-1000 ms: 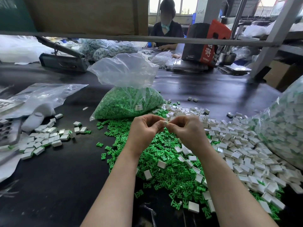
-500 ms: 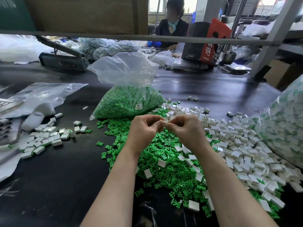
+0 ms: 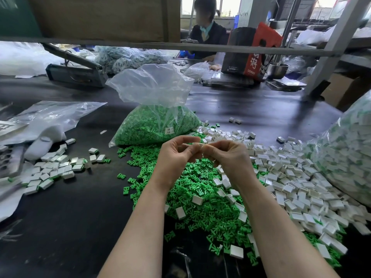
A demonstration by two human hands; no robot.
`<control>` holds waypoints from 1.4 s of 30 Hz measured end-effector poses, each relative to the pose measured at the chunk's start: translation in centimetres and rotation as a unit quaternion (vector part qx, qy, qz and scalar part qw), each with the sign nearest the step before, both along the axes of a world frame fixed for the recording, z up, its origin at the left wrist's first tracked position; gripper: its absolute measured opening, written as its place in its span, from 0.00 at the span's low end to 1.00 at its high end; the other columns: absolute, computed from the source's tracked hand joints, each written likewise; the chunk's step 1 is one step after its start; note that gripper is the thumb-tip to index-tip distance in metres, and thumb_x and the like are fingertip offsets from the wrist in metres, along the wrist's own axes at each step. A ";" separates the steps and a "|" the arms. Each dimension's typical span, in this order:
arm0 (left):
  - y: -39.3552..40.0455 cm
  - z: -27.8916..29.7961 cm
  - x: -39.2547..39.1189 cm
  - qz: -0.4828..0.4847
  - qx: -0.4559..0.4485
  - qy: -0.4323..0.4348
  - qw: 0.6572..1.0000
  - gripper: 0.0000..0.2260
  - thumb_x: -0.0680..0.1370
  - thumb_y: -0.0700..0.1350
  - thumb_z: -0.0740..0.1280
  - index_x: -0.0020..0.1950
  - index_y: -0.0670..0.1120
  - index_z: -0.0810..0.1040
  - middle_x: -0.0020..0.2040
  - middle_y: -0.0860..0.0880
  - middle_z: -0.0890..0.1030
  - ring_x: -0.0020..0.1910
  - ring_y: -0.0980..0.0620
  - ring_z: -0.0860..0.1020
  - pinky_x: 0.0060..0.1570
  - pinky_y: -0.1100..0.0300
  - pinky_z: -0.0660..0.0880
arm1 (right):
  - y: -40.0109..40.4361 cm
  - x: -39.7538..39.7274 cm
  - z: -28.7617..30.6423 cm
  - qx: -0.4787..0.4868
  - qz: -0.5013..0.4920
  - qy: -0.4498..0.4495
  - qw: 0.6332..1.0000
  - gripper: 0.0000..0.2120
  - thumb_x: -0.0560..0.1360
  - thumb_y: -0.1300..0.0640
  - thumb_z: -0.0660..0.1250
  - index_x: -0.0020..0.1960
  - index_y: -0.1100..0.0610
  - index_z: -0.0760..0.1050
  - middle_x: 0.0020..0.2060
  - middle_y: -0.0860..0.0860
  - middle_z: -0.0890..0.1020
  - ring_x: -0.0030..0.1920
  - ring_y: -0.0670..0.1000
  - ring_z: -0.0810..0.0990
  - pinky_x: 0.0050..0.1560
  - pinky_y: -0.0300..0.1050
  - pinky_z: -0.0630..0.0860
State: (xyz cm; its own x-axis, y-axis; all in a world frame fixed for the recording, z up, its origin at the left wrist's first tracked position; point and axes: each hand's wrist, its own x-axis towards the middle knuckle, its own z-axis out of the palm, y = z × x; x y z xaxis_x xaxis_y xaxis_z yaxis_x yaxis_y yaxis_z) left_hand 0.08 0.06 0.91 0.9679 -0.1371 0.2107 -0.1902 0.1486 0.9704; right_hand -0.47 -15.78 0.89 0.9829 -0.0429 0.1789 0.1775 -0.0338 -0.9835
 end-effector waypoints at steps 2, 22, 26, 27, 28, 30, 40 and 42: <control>0.1 0.1 -0.1 -0.015 0.001 0.007 1.000 0.09 0.72 0.45 0.72 0.51 0.45 0.82 0.41 0.45 0.86 0.41 0.50 0.84 0.40 0.64 0.78 | 0.1 0.0 0.2 0.020 -0.002 0.005 1.000 0.14 0.64 0.49 0.76 0.42 0.59 0.83 0.33 0.51 0.84 0.32 0.44 0.79 0.31 0.37 0.74; -1.5 0.1 0.0 0.027 -0.005 0.014 1.000 0.03 0.72 0.43 0.74 0.44 0.50 0.85 0.37 0.52 0.85 0.38 0.59 0.80 0.44 0.67 0.77 | 0.2 0.3 0.7 0.136 0.159 0.181 0.961 0.21 0.78 0.42 0.61 0.50 0.61 0.78 0.34 0.54 0.81 0.31 0.47 0.75 0.28 0.36 0.68; -1.5 0.4 0.0 0.034 0.021 0.014 0.999 0.02 0.74 0.42 0.73 0.43 0.49 0.84 0.40 0.43 0.84 0.40 0.54 0.80 0.42 0.64 0.78 | 0.1 0.4 0.5 0.158 0.168 0.172 0.958 0.18 0.72 0.42 0.66 0.45 0.58 0.79 0.34 0.53 0.81 0.31 0.47 0.75 0.27 0.35 0.69; -1.5 0.4 0.0 0.037 0.028 0.011 0.999 0.03 0.74 0.41 0.73 0.43 0.49 0.84 0.39 0.44 0.84 0.38 0.57 0.80 0.39 0.67 0.76 | 0.0 0.4 0.5 0.156 0.170 0.169 0.958 0.18 0.72 0.42 0.67 0.45 0.57 0.79 0.34 0.54 0.81 0.31 0.47 0.76 0.27 0.35 0.69; -1.5 0.4 0.0 0.041 0.035 0.010 0.998 0.03 0.75 0.41 0.72 0.42 0.48 0.84 0.37 0.47 0.83 0.35 0.59 0.79 0.35 0.69 0.74 | 0.0 0.4 0.5 0.151 0.170 0.166 0.960 0.17 0.72 0.42 0.67 0.45 0.58 0.79 0.34 0.54 0.81 0.31 0.47 0.76 0.27 0.35 0.69; -1.6 0.3 0.1 0.048 0.042 0.014 0.998 0.04 0.75 0.40 0.71 0.42 0.48 0.83 0.34 0.51 0.82 0.30 0.62 0.77 0.31 0.71 0.71 | 0.0 0.4 0.5 0.134 0.170 0.162 0.963 0.18 0.72 0.42 0.68 0.45 0.58 0.79 0.34 0.54 0.82 0.31 0.47 0.76 0.27 0.35 0.70; -1.9 0.5 0.0 0.053 0.051 0.022 0.997 0.04 0.69 0.43 0.67 0.39 0.44 0.80 0.34 0.48 0.78 0.29 0.59 0.74 0.30 0.69 0.70 | 0.0 0.3 0.6 0.109 0.181 0.160 0.964 0.24 0.66 0.43 0.72 0.51 0.61 0.82 0.35 0.53 0.83 0.31 0.45 0.75 0.27 0.33 0.69; -2.0 0.5 0.1 0.054 0.045 0.025 0.997 0.04 0.73 0.38 0.67 0.39 0.44 0.80 0.34 0.47 0.77 0.27 0.61 0.73 0.28 0.70 0.69 | 0.0 0.2 0.7 0.108 0.182 0.162 0.964 0.22 0.66 0.44 0.72 0.49 0.61 0.82 0.34 0.53 0.83 0.30 0.44 0.75 0.26 0.32 0.69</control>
